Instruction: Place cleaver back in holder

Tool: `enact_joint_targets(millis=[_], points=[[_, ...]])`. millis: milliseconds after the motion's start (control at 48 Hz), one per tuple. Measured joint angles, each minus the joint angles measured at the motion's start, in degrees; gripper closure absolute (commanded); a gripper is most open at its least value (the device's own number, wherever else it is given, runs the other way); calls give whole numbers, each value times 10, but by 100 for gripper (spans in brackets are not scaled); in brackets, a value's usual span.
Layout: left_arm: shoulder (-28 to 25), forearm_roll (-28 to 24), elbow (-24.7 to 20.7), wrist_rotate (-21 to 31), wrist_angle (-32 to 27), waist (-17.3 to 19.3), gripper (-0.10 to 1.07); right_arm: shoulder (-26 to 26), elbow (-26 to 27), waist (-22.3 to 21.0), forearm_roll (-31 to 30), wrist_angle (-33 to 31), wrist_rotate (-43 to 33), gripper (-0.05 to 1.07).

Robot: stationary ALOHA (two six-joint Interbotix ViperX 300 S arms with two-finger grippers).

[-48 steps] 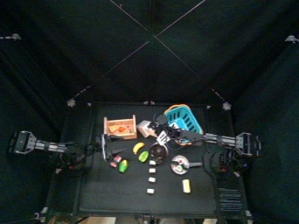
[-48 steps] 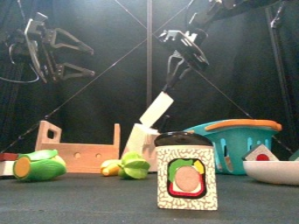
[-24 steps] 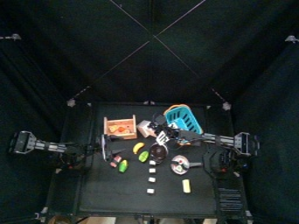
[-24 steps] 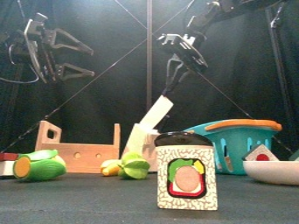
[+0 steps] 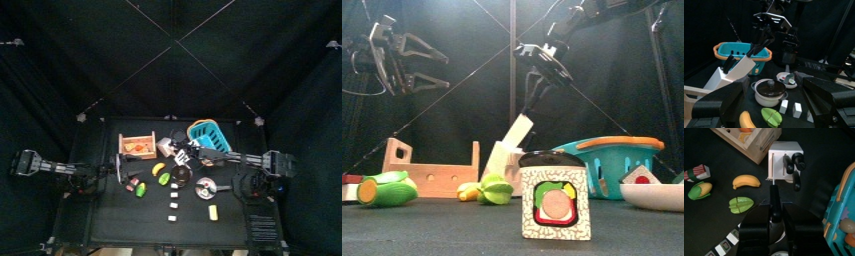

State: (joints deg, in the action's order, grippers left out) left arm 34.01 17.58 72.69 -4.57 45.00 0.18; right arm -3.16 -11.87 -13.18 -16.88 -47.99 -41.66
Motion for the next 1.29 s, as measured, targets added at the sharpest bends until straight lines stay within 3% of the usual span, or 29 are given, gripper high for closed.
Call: enact_joint_targets(millis=[854, 1146, 1292], points=[[0, 0, 4, 0, 0, 0, -5, 29, 25, 0, -25, 13, -3, 51], [-1, 0, 4, 0, 0, 0, -5, 29, 25, 0, -27, 30, -3, 21], [-1, 0, 4, 0, 0, 0, -5, 32, 25, 0, -27, 29, -3, 17]])
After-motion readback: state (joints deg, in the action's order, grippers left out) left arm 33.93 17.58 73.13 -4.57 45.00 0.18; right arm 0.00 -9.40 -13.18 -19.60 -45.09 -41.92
